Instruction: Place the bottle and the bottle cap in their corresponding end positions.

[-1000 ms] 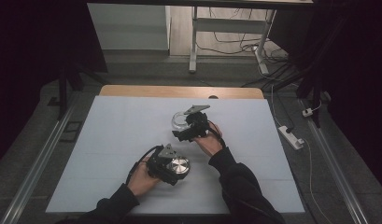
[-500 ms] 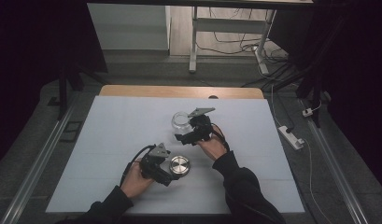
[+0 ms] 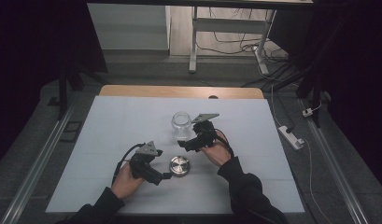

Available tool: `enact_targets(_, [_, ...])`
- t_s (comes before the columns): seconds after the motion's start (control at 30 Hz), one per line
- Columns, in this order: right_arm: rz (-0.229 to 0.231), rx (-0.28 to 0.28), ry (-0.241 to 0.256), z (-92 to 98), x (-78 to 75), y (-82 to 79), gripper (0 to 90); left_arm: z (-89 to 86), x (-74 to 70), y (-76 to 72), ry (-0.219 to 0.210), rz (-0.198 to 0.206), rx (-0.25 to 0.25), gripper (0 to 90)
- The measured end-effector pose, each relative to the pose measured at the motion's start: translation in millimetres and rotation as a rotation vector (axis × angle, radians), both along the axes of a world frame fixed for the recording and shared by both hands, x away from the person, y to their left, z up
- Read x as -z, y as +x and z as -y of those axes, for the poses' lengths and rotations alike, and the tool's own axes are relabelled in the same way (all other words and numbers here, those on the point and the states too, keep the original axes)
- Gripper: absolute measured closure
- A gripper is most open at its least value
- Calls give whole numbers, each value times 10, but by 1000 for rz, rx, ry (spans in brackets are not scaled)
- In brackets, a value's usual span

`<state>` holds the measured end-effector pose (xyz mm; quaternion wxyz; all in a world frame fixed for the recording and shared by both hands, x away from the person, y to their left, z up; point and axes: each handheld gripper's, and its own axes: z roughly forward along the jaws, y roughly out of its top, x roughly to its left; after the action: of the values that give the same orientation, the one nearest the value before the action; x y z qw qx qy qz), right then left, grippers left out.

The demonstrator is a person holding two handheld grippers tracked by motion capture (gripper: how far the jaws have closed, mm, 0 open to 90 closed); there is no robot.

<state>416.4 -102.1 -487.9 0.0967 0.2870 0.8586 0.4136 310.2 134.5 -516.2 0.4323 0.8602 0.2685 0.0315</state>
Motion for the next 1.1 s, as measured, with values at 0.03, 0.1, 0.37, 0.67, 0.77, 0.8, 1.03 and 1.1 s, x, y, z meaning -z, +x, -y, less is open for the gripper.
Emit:
enact_targets(0.03, [7, 1, 2, 14, -12, -11, 0, -10, -6, -3, 4, 1, 3, 0])
enact_targets(0.1, [17, -1, 6, 37, -41, -28, 0, -28, -14, -14, -1, 2, 0, 0])
enact_targets(0.37, [40, -14, 17, 54, -140, -145, 0, -116, -74, -58, -6, 4, -13, 0])
enact_targets(0.67, [41, -31, -20, 89, -127, -324, 0, -222, -125, -143, 29, 27, -43, 0])
enact_targets(0.77, [38, -33, -13, 123, -123, -361, 0, -250, -121, -178, 40, 26, -46, 0])
enact_targets(0.8, [38, -34, -11, 133, -127, -376, 0, -262, -122, -192, 46, 29, -48, 0])
enact_targets(1.03, [47, -36, 10, 181, -161, -497, 0, -389, -144, -265, 47, 22, -76, 0])
enact_targets(1.1, [47, -34, 9, 201, -162, -531, 0, -423, -152, -281, 44, 5, -88, 0])
